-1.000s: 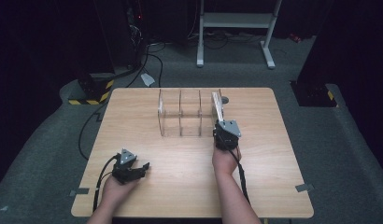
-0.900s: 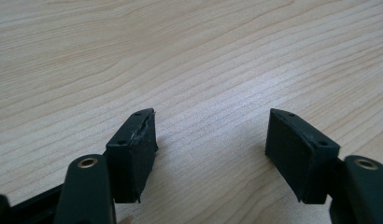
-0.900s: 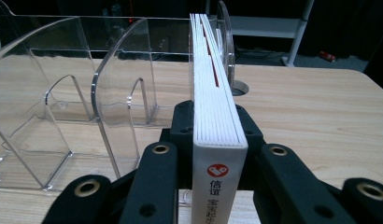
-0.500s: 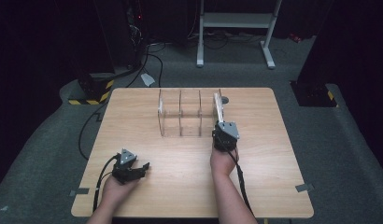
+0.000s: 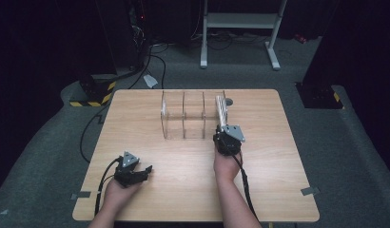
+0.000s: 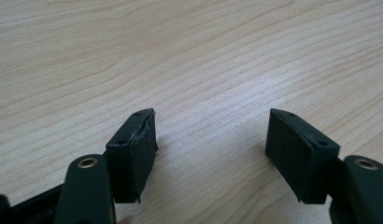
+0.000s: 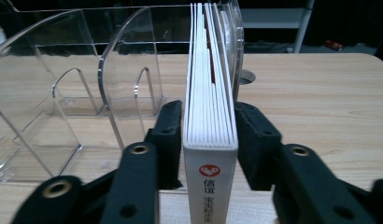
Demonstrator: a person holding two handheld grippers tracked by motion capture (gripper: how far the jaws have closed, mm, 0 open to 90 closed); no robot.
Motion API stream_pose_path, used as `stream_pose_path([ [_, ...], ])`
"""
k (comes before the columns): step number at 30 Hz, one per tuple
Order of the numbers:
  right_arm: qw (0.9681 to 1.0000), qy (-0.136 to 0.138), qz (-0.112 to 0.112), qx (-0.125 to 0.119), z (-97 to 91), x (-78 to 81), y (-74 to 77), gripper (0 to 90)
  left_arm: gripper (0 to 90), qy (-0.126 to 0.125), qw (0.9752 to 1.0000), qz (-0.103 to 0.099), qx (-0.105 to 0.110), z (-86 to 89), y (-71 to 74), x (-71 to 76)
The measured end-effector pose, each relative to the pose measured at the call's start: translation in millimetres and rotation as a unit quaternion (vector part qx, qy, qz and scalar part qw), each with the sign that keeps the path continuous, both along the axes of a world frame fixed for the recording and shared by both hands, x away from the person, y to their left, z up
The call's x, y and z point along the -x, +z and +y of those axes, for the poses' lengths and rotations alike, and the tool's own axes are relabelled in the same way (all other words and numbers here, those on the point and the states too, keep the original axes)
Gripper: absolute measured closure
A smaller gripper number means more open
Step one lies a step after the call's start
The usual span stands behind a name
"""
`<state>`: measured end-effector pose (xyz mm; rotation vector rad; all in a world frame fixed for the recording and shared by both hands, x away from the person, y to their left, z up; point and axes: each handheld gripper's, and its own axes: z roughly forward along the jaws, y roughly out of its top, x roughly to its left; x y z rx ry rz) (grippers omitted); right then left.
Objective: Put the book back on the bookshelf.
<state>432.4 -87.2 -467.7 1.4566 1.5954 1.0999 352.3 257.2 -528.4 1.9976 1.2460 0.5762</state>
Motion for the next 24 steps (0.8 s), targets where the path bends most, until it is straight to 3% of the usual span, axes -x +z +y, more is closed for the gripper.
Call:
stream_pose_path([
  [4, 0.9998, 0.019, 0.003, -0.006, -4.5, 4.5, 3.4, 51.4, 33.6, 0.0, 1.0, 0.0, 0.0, 0.0, 0.0, 0.0],
  [5, 0.9992, 0.039, 0.008, -0.009, -8.3, 11.0, 5.0, 47.7, 33.6, 0.0, 1.0, 0.0, 0.0, 0.0, 0.0, 0.0],
  [10, 0.9964, 0.078, 0.03, -0.013, -15.9, 20.7, 1.1, 46.6, 33.6, 0.0, 1.0, 0.0, 0.0, 0.0, 0.0, 0.0],
  [15, 0.9947, 0.095, 0.038, -0.01, -23.5, 30.8, -7.5, 56.6, 33.6, 0.001, 1.0, 0.0, -0.001, -0.3, 0.0, 0.4],
  [19, 0.9946, 0.091, 0.048, -0.016, -26.9, 31.6, -14.0, 64.9, 33.6, 0.0, 1.0, 0.0, -0.001, -0.3, 0.1, 1.0],
  [24, 0.9949, 0.091, 0.042, -0.017, -27.8, 31.5, -14.9, 68.8, 33.6, 0.0, 1.0, 0.0, -0.001, -0.3, 0.1, 1.0],
])
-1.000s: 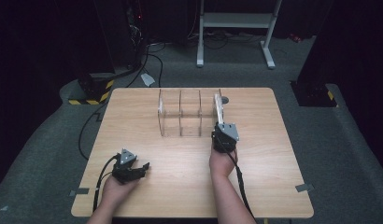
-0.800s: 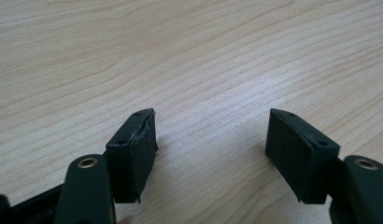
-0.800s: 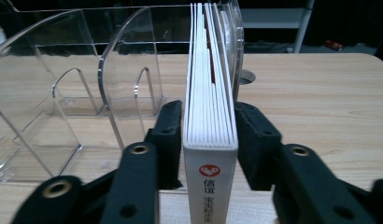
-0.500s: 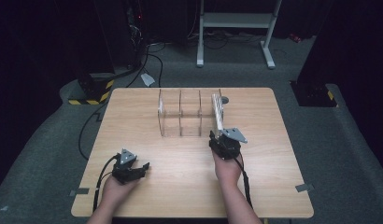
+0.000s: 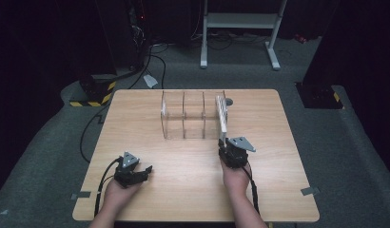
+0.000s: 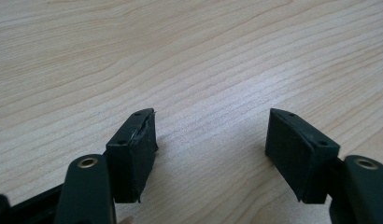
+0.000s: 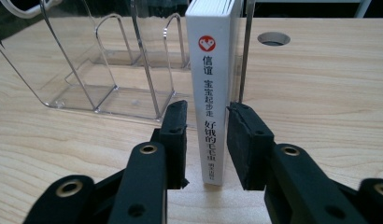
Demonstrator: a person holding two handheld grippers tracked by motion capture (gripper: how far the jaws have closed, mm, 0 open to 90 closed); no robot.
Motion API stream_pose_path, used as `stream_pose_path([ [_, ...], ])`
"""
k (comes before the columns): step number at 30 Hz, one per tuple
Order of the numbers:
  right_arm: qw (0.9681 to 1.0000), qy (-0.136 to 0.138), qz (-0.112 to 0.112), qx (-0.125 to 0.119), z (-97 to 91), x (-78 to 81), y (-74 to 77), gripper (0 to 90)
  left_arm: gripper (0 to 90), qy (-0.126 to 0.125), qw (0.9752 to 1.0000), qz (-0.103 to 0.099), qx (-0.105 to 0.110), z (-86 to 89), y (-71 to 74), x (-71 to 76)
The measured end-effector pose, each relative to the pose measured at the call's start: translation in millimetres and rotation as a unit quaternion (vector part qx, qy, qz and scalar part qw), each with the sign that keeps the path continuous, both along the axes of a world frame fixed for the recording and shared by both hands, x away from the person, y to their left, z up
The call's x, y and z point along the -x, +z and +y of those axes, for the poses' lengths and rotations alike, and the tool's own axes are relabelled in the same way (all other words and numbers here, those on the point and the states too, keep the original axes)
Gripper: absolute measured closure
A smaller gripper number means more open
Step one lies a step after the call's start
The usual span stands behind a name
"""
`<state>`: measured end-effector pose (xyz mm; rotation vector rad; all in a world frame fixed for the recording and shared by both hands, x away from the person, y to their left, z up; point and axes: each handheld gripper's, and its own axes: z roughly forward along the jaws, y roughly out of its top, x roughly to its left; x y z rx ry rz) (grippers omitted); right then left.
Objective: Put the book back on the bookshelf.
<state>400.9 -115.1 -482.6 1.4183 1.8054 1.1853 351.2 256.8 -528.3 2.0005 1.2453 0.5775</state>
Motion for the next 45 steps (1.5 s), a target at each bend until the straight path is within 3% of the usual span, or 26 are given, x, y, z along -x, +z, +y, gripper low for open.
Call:
stream_pose_path([
  [19, 0.9997, -0.012, 0.007, -0.02, 1.3, -4.0, 0.6, 72.9, 33.6, 0.0, 1.0, 0.0, 0.001, 0.0, -0.1, -0.1],
  [45, 0.9996, -0.028, 0.003, -0.011, 10.1, -16.4, 1.7, 73.0, 33.5, 0.0, 1.0, 0.0, 0.001, 0.1, -0.1, -0.1],
])
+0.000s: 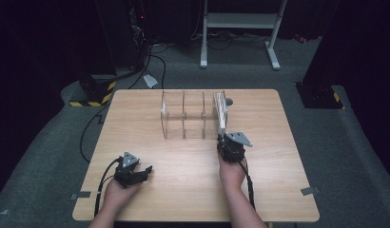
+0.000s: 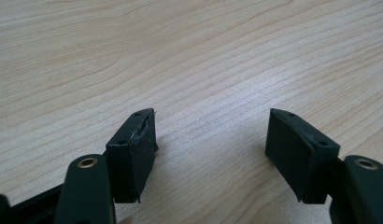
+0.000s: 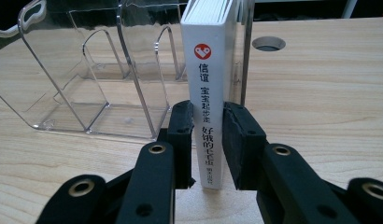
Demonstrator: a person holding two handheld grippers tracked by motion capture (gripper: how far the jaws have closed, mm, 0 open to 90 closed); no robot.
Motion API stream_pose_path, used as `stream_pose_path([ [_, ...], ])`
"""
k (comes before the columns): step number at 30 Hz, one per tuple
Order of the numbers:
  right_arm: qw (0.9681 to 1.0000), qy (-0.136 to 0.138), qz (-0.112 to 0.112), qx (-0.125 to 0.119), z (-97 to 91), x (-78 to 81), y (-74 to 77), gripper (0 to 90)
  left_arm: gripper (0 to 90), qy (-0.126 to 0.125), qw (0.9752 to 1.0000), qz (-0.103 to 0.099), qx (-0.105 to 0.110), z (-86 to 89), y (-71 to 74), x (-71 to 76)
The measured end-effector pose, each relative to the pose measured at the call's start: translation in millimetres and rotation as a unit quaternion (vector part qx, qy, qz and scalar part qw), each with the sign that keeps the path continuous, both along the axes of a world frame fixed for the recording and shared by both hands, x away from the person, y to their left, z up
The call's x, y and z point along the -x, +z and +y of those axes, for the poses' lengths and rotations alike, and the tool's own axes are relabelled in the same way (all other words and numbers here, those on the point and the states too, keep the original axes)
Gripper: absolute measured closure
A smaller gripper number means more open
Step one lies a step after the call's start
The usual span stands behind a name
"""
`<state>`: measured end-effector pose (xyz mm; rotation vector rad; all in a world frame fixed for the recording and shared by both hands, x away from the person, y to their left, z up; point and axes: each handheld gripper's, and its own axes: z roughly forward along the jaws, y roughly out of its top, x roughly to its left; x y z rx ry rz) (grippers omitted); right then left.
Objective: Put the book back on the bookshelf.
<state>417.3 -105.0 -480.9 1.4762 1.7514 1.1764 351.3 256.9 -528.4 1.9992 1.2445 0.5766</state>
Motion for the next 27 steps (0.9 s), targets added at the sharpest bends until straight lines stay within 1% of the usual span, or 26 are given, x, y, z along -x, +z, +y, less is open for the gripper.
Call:
stream_pose_path([
  [23, 1.0, -0.003, -0.002, 0.003, 0.6, -2.7, 0.8, 72.9, 33.5, -0.001, 1.0, 0.0, 0.0, 0.0, 0.0, 0.1],
  [27, 1.0, -0.001, -0.005, 0.0, 0.7, -2.0, 1.6, 70.7, 33.5, -0.001, 1.0, 0.0, -0.001, 0.2, 0.0, 0.1],
])
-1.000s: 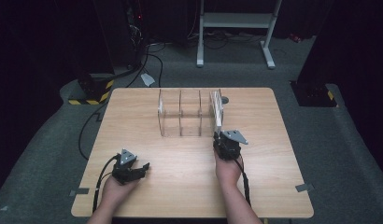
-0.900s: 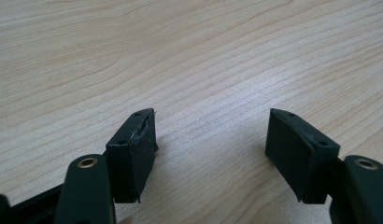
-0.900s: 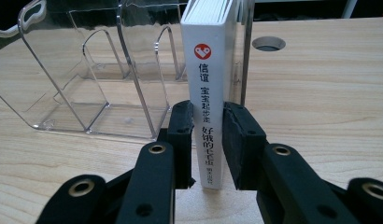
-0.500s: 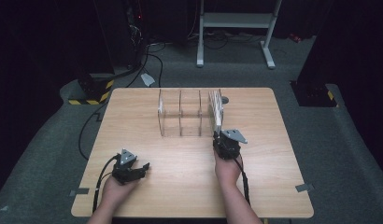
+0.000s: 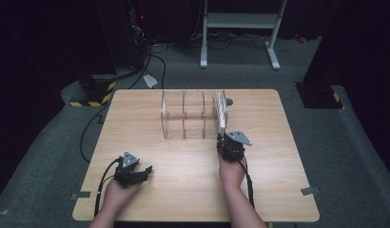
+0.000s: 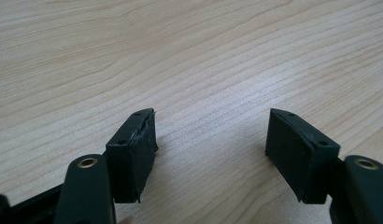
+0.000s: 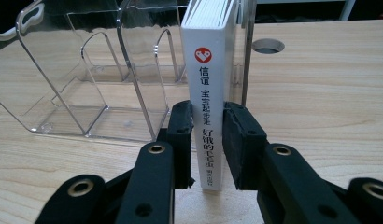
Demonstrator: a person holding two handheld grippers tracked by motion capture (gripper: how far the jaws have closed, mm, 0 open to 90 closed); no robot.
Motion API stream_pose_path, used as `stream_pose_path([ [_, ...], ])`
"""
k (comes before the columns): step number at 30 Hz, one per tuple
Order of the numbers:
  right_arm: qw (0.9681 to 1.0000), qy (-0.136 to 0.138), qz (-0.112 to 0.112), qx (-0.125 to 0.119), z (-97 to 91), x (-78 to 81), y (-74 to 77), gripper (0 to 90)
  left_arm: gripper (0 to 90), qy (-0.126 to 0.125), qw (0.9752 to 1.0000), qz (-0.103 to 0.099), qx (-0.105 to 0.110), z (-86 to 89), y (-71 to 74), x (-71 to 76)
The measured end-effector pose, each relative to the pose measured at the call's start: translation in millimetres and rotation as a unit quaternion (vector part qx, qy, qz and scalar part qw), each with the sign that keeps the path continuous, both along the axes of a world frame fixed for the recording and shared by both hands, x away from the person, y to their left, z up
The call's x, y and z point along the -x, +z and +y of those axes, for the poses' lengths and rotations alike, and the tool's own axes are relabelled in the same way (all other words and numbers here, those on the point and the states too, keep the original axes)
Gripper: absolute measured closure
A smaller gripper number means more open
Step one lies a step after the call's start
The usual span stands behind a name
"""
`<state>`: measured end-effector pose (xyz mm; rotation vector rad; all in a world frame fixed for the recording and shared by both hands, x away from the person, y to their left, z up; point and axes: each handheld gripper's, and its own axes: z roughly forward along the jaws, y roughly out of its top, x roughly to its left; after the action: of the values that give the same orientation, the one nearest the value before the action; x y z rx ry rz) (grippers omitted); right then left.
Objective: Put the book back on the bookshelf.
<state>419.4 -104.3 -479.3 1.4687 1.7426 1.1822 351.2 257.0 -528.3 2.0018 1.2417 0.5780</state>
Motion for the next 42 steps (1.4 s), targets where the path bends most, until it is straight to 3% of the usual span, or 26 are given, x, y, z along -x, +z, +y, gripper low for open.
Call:
stream_pose_path([
  [8, 0.9999, 0.012, -0.002, 0.0, -0.1, 4.8, 5.6, 55.3, 33.5, 0.0, 1.0, 0.0, 0.0, 0.0, 0.0, 0.0],
  [16, 0.9985, 0.053, -0.001, 0.015, -0.6, 9.0, 8.6, 34.3, 33.5, 0.0, 1.0, 0.0, 0.001, -0.1, 0.0, 0.1],
  [25, 0.9954, 0.09, -0.003, 0.033, -11.7, 23.8, 6.4, 26.9, 33.4, -0.001, 1.0, 0.001, 0.001, 0.0, 0.0, 1.2],
  [28, 0.9945, 0.096, 0.003, 0.043, -23.9, 29.8, 2.8, 25.2, 33.4, 0.0, 1.0, 0.001, 0.002, 0.0, -0.1, 1.7],
  [31, 0.9949, 0.086, 0.019, 0.049, -44.0, 35.9, -3.7, 23.8, 33.4, 0.001, 1.0, 0.001, 0.002, -0.1, -0.1, 1.9],
  [34, 0.9942, 0.058, 0.046, 0.077, -64.8, 40.3, -13.7, 22.4, 33.4, 0.001, 1.0, 0.001, 0.002, -0.2, -0.1, 2.0],
  [37, 0.9936, 0.039, 0.071, 0.079, -90.8, 45.7, -25.4, 20.5, 33.4, 0.001, 1.0, 0.0, 0.002, -0.2, -0.2, 2.0],
  [39, 0.9917, 0.026, 0.09, 0.088, -107.9, 49.1, -32.8, 18.0, 33.4, 0.002, 1.0, 0.0, 0.002, -0.3, -0.2, 2.1],
  [41, 0.9873, 0.008, 0.113, 0.112, -122.5, 53.3, -39.7, 17.1, 33.4, 0.002, 1.0, 0.0, 0.002, -0.4, -0.2, 2.1],
  [42, 0.9858, -0.002, 0.124, 0.113, -128.6, 55.0, -43.3, 15.6, 33.4, 0.002, 1.0, 0.0, 0.002, -0.3, -0.2, 2.1],
])
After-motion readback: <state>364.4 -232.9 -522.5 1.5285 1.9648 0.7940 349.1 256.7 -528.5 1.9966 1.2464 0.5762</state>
